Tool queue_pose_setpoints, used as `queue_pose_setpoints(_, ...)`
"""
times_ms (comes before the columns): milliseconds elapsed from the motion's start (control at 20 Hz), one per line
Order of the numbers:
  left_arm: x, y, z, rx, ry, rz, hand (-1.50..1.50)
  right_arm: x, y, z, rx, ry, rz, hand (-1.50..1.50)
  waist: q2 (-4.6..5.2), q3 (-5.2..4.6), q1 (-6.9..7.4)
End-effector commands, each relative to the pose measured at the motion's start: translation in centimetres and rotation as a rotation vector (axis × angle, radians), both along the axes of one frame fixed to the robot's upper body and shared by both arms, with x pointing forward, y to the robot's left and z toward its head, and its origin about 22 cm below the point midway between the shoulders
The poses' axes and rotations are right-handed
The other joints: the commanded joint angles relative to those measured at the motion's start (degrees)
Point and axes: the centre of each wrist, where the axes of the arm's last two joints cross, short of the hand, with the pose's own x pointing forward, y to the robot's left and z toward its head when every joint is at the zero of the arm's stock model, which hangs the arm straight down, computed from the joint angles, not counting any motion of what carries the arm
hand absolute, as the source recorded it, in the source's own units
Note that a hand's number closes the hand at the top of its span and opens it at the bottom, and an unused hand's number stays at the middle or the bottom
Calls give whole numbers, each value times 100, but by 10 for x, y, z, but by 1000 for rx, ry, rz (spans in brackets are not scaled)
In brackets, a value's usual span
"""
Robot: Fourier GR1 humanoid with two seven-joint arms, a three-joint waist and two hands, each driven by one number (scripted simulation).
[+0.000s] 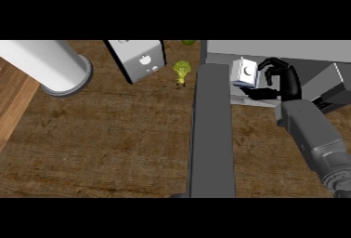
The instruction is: Pick up the milk, place it into the microwave and close the microwave
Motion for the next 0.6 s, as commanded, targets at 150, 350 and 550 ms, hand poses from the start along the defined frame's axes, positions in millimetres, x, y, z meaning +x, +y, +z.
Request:
queue_pose_setpoints(150, 11, 0, 4, 7, -24, -19, -150, 11, -17, 26, -74, -19, -128, 150, 96, 13, 182)
queue_pose_setpoints(350, 15, 3, 3, 7, -30, -30, -150, 10, -27, 30, -79, -15, -177, 150, 162, 17, 273)
queue_pose_setpoints(550, 20, 5, 3, 13, -20, -48, -150, 12, -28, 34, -77, -17, -209, 150, 197, 20, 343)
